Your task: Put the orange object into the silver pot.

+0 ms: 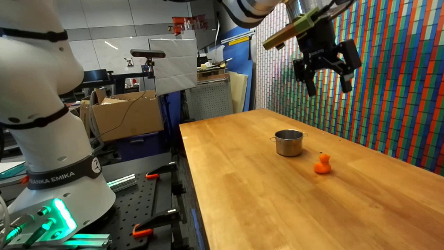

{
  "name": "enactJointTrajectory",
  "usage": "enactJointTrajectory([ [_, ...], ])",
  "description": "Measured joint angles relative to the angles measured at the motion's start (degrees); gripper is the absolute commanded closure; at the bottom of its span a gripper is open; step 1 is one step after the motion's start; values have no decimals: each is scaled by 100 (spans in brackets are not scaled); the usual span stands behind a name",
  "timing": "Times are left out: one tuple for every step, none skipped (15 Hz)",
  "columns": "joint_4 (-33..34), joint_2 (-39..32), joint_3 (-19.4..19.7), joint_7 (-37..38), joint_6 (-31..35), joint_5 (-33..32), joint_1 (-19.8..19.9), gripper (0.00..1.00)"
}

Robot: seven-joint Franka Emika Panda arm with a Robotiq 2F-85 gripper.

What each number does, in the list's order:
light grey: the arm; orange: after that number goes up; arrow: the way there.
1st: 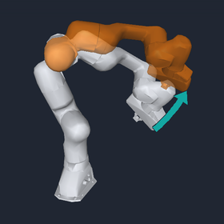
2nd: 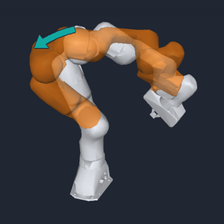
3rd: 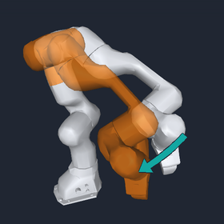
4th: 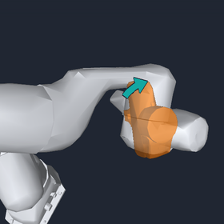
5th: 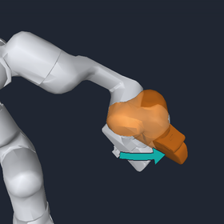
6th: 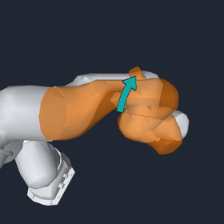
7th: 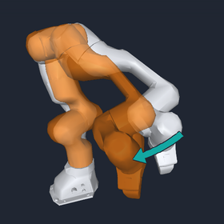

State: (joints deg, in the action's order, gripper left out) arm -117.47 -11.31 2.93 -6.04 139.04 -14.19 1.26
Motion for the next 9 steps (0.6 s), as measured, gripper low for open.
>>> enactJointTrajectory([
  [32,-175,26,46,34,-43,0,0],
  [50,-345,35,92,74,-53,0,0],
  [67,-508,36,139,105,-53,0,0],
  [84,-670,36,193,141,-53,-1,0],
  [101,-826,36,262,185,-53,-4,0],
  [120,-977,36,331,227,-53,-9,0],
  [148,-1124,36,399,273,-53,-14,0],
  [181,-1263,36,465,320,-53,-21,0],
  [232,-1406,35,535,364,-50,-28,0],
])
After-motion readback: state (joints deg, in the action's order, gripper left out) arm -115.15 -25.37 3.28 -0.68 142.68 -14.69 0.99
